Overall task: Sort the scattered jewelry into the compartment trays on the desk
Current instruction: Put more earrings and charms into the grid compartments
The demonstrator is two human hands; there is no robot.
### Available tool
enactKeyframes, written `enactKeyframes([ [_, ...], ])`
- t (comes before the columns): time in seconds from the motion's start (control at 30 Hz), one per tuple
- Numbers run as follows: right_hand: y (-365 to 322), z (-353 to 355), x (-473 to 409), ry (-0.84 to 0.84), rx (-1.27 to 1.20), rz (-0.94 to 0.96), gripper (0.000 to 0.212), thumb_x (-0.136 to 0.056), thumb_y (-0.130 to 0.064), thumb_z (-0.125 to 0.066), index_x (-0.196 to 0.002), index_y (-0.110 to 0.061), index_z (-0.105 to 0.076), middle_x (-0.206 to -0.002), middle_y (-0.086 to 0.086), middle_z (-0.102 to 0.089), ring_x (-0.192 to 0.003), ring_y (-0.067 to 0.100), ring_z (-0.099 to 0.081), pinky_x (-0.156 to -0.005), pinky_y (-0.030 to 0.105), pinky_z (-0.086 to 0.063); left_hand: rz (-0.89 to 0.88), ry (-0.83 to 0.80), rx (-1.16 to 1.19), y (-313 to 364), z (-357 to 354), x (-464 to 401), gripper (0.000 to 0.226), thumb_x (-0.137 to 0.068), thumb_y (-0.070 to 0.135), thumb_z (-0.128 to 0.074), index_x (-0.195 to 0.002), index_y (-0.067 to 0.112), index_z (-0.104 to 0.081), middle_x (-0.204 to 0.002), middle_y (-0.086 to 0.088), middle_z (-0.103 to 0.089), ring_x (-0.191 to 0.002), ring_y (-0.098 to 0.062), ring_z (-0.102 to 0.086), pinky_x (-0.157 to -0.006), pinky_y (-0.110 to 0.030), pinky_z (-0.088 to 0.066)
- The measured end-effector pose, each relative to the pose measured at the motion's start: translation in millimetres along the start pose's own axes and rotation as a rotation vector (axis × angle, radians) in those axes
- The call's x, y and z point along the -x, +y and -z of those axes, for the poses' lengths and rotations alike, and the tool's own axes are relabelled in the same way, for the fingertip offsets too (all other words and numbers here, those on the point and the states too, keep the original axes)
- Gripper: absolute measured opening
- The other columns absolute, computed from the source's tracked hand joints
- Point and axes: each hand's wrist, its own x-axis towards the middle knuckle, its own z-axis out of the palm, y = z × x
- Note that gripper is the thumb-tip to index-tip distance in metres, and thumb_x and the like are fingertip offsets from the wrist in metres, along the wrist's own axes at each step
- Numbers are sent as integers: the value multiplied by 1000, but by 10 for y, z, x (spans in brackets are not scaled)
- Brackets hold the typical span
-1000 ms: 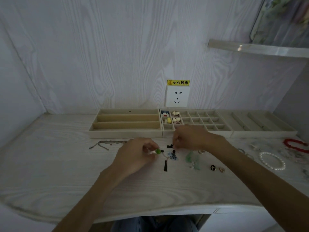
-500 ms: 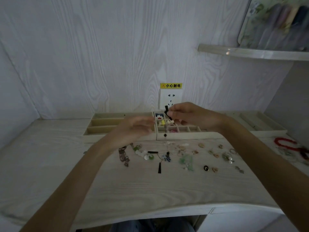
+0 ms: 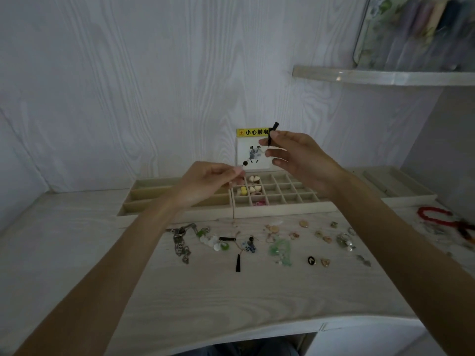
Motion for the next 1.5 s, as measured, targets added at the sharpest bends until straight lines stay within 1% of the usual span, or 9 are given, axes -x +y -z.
enactKeyframes([
  [0.1, 81, 67, -30, 61, -62, -57, 12, -95, -18, -52, -100, -12, -61, -85, -4, -69, -73, 4, -62, -63, 15, -48, 15, 20, 39, -20, 0, -99, 24, -95, 27, -49, -110, 18, -66, -89, 10, -69, -66, 12, -61, -57, 0, -41],
  [0.23, 234, 112, -67, 98, 41, -111, 27, -92, -14, -57, -118, -9, -57, -87, 1, -71, -73, 6, -65, -62, 14, -50, 60, -39, 0, -91, -47, -247, 22, -94, 19, -54, -107, 10, -68, -90, 5, -69, -73, 4, -64, -59, -3, -44],
  [0.4, 407, 130, -122, 84, 298, -102, 25, -90, -17, -60, -115, -15, -63, -92, 2, -73, -72, 4, -66, -60, 10, -49, 79, -156, -341, -302, -93, -463, 22, -91, 30, -59, -95, 14, -73, -97, -3, -72, -93, -18, -66, -89, -30, -50],
  [0.5, 473, 142, -145, 76, 338, -98, 22, -89, -17, -62, -110, -14, -65, -89, 2, -73, -65, 1, -65, -57, 10, -48, 59, -147, -540, -355, -145, -527, 25, -91, 33, -57, -103, 16, -72, -94, -3, -69, -88, -19, -62, -81, -32, -47],
  [0.83, 496, 107, -235, 75, 367, -96, 13, -87, -18, -64, -100, -18, -65, -82, -2, -73, -58, -3, -64, -51, 7, -45, 33, -220, -623, -410, -179, -596, 32, -94, 33, -53, -94, 8, -72, -88, -10, -70, -82, -25, -64, -77, -38, -50],
  [0.93, 482, 58, -257, 59, 357, -106, 12, -87, -19, -65, -99, -18, -65, -80, -4, -73, -61, -1, -64, -52, 9, -45, 37, -254, -600, -386, -166, -563, 41, -98, 32, -44, -71, 5, -59, -61, -4, -49, -57, -16, -45, -60, -30, -34],
  [1.17, 369, 14, -232, 84, 312, -69, 18, -87, -20, -64, -104, -15, -66, -85, -1, -74, -61, -1, -63, -57, 10, -47, 19, -366, -461, -391, -88, -406, 38, -97, 37, -45, -94, 7, -68, -88, -12, -65, -81, -23, -59, -77, -30, -45],
  [1.33, 364, 118, -98, 123, 106, -119, 16, -91, -17, -59, -106, -12, -63, -90, 2, -74, -73, 7, -66, -73, 21, -49, -33, -165, -225, -419, -67, -132, 17, -86, 34, -64, -100, 28, -72, -88, 15, -70, -83, 7, -62, -69, -2, -41],
  [1.5, 428, 160, 95, -32, -292, -238, 10, -93, -4, -46, -90, -11, -53, -74, 4, -62, -62, 10, -58, -55, 16, -51, -20, -19, 64, -472, -15, 113, 22, -78, 25, -71, -100, 25, -72, -94, 15, -73, -89, 4, -66, -74, -4, -46],
])
